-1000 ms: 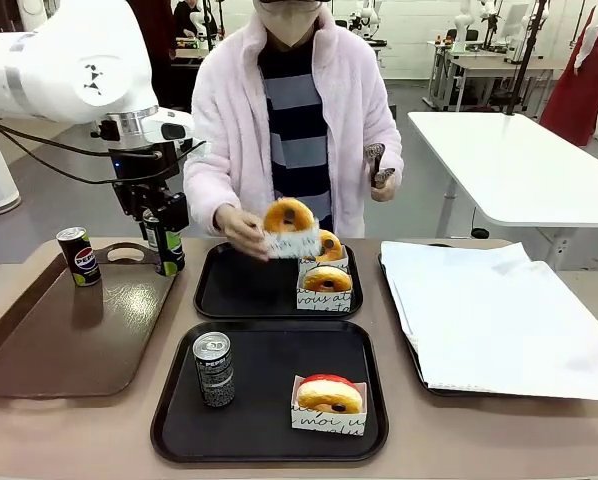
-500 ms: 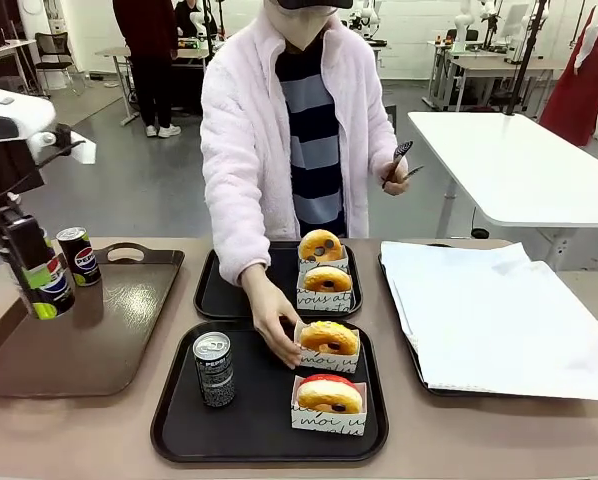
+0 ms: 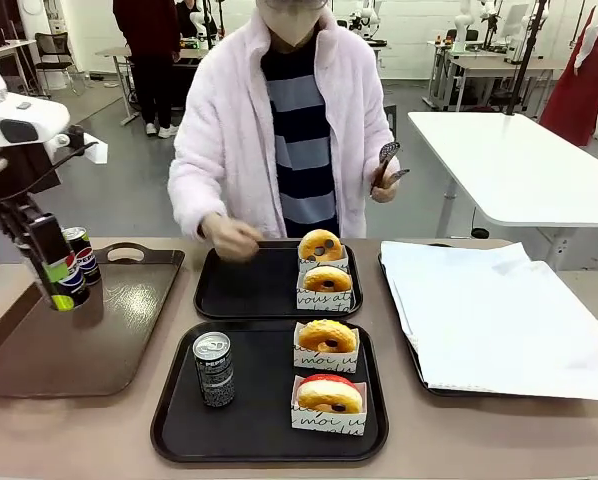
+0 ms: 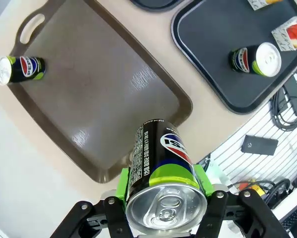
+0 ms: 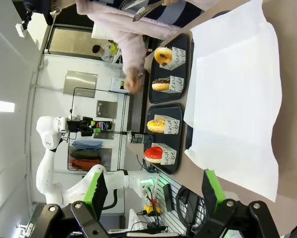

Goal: Set up donuts and drinks on trays.
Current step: Pick up one Pepsi coke from the Handle tray and place it on the Flat Tray without a Pepsi coke.

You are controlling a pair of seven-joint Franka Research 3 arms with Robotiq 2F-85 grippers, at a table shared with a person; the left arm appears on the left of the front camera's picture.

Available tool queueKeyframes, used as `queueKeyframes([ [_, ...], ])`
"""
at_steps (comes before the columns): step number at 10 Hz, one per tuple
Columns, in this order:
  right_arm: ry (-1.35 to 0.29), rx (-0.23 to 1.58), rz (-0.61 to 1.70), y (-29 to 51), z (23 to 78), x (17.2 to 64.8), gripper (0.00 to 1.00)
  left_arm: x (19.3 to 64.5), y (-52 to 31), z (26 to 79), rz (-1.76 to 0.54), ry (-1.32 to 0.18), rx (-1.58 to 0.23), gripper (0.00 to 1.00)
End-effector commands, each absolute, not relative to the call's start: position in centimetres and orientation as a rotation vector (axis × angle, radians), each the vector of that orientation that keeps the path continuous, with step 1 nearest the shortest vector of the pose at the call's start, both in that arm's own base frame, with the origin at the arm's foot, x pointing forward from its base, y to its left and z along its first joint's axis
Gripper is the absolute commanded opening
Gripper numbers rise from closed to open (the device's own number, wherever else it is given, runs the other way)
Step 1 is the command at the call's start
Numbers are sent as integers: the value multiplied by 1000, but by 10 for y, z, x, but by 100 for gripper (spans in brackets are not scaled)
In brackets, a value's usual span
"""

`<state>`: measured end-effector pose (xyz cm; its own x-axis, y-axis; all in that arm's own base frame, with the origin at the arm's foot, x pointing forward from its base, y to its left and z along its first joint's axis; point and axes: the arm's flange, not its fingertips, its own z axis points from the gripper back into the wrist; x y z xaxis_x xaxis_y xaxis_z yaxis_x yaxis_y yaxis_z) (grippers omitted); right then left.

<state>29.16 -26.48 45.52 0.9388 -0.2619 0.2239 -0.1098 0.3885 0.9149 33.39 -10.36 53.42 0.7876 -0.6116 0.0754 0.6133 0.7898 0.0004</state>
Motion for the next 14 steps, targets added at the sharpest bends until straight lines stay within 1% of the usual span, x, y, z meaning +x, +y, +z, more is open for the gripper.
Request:
queueKeyframes([
  [1, -375, 1177, -94, -265, 456, 291, 100, 377, -126, 534, -618, -73, 22, 59],
  [2, -375, 1177, -94, -265, 456, 291, 100, 403, -137, 528, -580, -80, 15, 59],
  [4, -375, 1177, -94, -265, 456, 291, 100, 472, -171, 518, -542, -60, 7, 59],
  [6, -375, 1177, -94, -265, 456, 291, 100, 516, -205, 501, -486, -69, 11, 59],
  [7, -375, 1177, -94, -265, 456, 291, 100, 534, -219, 489, -472, -82, 41, 59],
  [8, -375, 1177, -94, -265, 456, 291, 100, 554, -239, 475, -477, -88, 29, 59],
  [10, -375, 1177, -94, -265, 456, 291, 100, 569, -261, 447, -486, -115, -8, 59],
  [12, -375, 1177, -94, -265, 456, 291, 100, 574, -275, 412, -507, -122, -17, 59],
  [14, -375, 1177, -94, -265, 456, 291, 100, 578, -279, 388, -539, -113, -27, 59],
])
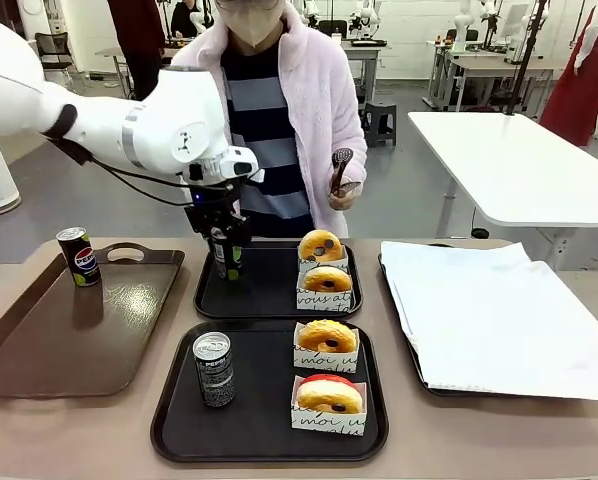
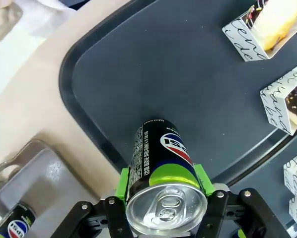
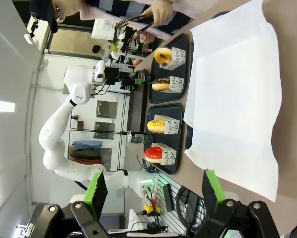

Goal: Set up donuts and drinks on trays.
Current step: Pick up one Pepsi coke from the Handle tray and place it on the Flat Tray without a Pepsi coke.

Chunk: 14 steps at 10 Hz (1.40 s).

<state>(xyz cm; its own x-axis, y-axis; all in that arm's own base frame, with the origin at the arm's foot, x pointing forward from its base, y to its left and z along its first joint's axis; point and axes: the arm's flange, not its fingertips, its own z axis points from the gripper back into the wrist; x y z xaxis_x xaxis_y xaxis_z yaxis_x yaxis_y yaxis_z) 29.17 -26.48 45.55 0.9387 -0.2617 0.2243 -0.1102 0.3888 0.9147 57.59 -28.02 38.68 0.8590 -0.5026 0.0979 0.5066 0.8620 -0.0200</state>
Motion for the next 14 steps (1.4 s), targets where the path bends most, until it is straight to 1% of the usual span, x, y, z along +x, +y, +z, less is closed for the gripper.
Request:
queueKeyframes([
  [1, -375, 1177, -94, -265, 456, 291, 100, 576, -279, 381, -537, -103, -34, 59],
  [2, -375, 1177, -94, -265, 456, 291, 100, 570, -278, 379, -532, -102, -37, 63],
  [3, -375, 1177, -94, -265, 456, 291, 100, 575, -280, 380, -546, -90, -43, 100],
  [8, -375, 1177, -94, -265, 456, 291, 100, 575, -280, 381, -538, -67, -50, 99],
  [9, -375, 1177, -94, -265, 456, 291, 100, 577, -281, 382, -539, -61, -50, 100],
  [11, -375, 1177, -94, -265, 456, 291, 100, 569, -281, 393, -533, -73, -57, 100],
  [13, -375, 1177, -94, -265, 456, 291, 100, 553, -283, 452, -532, -82, -53, 100],
  [14, -375, 1177, -94, -265, 456, 291, 100, 531, -277, 481, -516, -80, -64, 100],
])
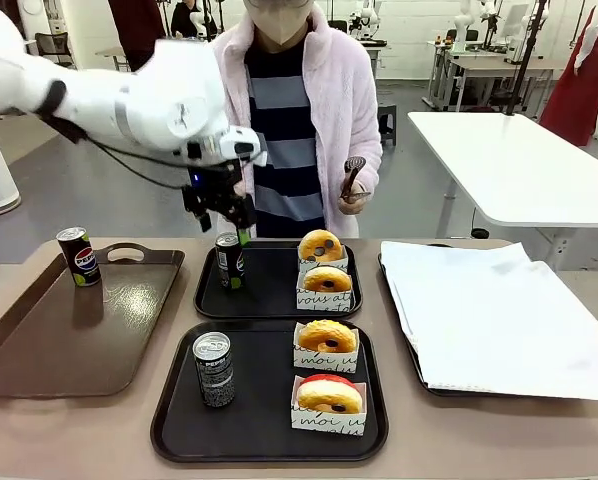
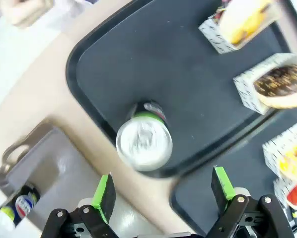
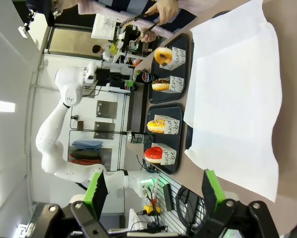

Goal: Set up donuts and drinks on trays.
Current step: Pick up one Pepsi coke from the Handle tray and place it on the Flat Tray without a Pepsi coke.

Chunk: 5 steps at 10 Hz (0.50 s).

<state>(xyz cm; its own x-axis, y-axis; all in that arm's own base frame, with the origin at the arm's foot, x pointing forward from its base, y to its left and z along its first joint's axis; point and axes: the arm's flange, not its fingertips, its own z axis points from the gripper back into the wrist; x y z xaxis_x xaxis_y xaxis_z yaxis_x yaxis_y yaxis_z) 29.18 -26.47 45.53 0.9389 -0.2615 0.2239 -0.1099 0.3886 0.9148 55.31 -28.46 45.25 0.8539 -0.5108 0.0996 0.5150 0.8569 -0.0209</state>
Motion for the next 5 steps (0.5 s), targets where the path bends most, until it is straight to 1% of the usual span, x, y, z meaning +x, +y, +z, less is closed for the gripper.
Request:
queueKeyframes([
  [1, -375, 1177, -94, -265, 456, 291, 100, 509, -268, 500, -497, -65, -79, 100],
  [3, -375, 1177, -94, -265, 456, 291, 100, 479, -249, 517, -515, -30, -92, 100],
  [5, -375, 1177, -94, -265, 456, 291, 100, 447, -228, 515, -504, -42, -92, 100],
])
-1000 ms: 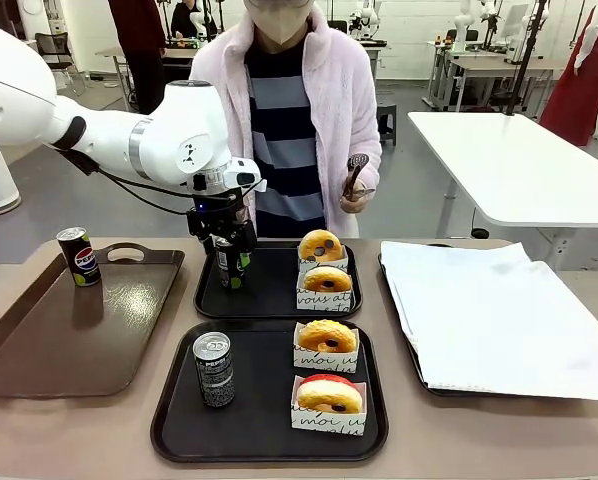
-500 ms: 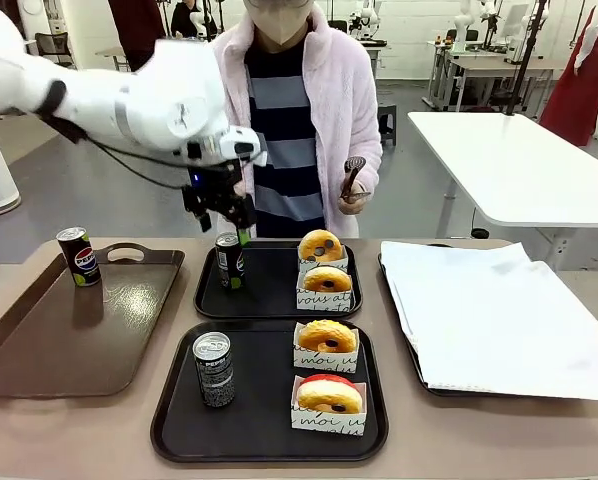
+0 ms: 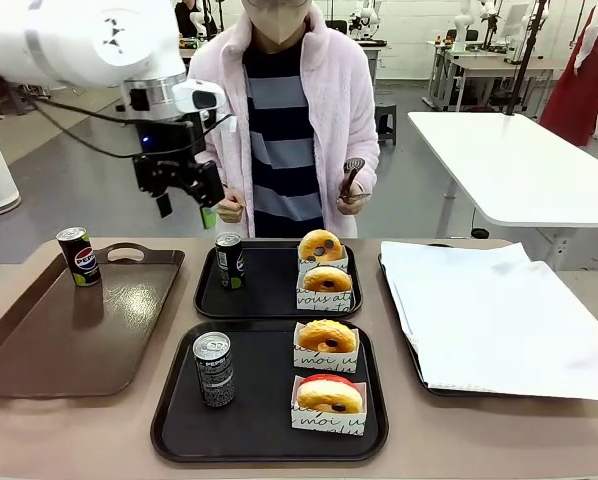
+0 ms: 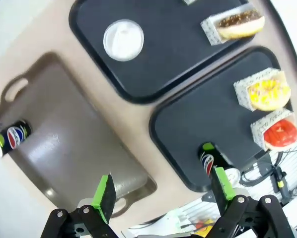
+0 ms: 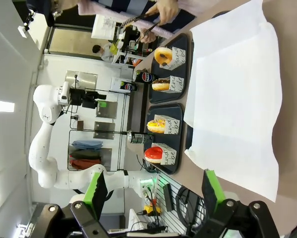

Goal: Set up donuts and drinks on trays.
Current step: Pick up one Pepsi coke from the Handle tray and place it on the Flat Tray without a Pepsi coke.

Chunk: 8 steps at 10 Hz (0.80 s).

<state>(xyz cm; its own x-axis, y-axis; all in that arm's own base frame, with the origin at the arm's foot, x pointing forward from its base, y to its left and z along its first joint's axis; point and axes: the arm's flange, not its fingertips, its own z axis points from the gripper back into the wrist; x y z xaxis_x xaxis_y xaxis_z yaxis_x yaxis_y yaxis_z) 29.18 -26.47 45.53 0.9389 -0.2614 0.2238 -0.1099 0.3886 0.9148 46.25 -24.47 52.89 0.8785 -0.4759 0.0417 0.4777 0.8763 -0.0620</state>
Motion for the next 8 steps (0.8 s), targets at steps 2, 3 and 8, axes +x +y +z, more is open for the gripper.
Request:
queueKeyframes([
  [2, -375, 1177, -94, -265, 456, 291, 100, 434, -202, 511, -488, -50, -110, 100],
  [3, -375, 1177, -94, -265, 456, 291, 100, 428, -192, 510, -477, -52, -109, 100],
  [8, -375, 1177, -94, -265, 456, 291, 100, 431, -191, 509, -448, -26, -78, 100],
])
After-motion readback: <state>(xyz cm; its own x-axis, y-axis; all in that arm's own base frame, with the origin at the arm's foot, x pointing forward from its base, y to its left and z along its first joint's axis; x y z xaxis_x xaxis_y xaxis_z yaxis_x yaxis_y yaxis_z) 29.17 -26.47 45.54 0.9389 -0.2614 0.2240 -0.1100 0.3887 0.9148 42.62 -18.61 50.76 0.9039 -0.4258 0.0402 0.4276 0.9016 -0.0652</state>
